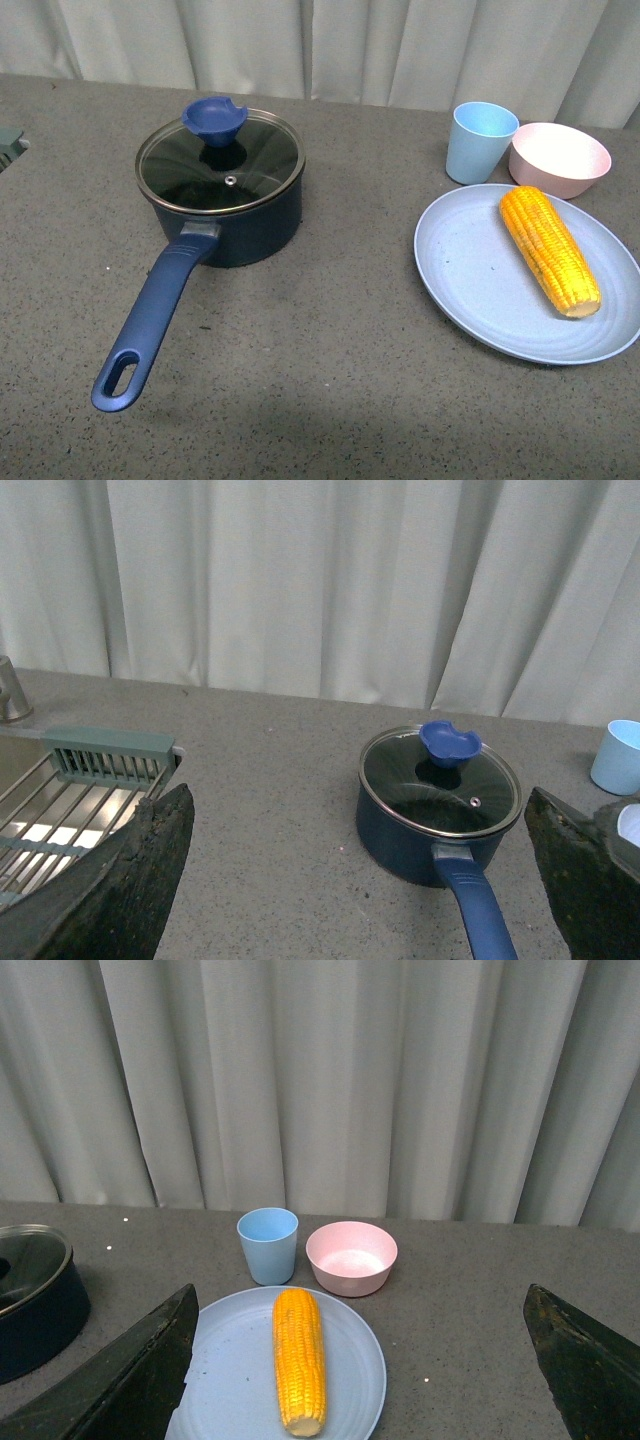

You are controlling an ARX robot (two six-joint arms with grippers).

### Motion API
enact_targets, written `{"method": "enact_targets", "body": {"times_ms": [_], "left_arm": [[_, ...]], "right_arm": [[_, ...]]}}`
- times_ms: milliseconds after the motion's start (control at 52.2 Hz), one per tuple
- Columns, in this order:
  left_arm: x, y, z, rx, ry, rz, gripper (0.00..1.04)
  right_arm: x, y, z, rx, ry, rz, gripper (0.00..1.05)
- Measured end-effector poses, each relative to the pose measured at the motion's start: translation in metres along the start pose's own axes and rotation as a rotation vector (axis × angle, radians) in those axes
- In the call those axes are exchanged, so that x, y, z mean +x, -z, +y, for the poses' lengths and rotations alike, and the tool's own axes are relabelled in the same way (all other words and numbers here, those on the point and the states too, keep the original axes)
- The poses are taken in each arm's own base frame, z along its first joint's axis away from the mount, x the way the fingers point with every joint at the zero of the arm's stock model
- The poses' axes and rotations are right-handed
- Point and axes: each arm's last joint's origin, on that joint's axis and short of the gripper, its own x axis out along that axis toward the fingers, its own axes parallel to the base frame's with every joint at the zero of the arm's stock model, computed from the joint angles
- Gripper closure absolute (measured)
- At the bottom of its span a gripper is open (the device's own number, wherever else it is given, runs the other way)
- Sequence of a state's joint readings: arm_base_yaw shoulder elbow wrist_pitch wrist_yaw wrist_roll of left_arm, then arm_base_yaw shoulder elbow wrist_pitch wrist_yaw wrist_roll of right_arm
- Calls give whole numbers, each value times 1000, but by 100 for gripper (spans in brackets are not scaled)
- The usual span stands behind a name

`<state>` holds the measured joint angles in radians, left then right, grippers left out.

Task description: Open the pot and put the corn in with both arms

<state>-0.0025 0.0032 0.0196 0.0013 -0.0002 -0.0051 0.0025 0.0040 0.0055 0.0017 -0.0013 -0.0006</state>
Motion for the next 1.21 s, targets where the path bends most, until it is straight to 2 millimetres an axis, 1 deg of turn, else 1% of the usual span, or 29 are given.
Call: {"method": "enact_targets", "body": {"times_ms": [1206], "left_arm": [[0,0,0,0,0,0,7]], "right_arm": [[0,0,0,0,0,0,9]]}}
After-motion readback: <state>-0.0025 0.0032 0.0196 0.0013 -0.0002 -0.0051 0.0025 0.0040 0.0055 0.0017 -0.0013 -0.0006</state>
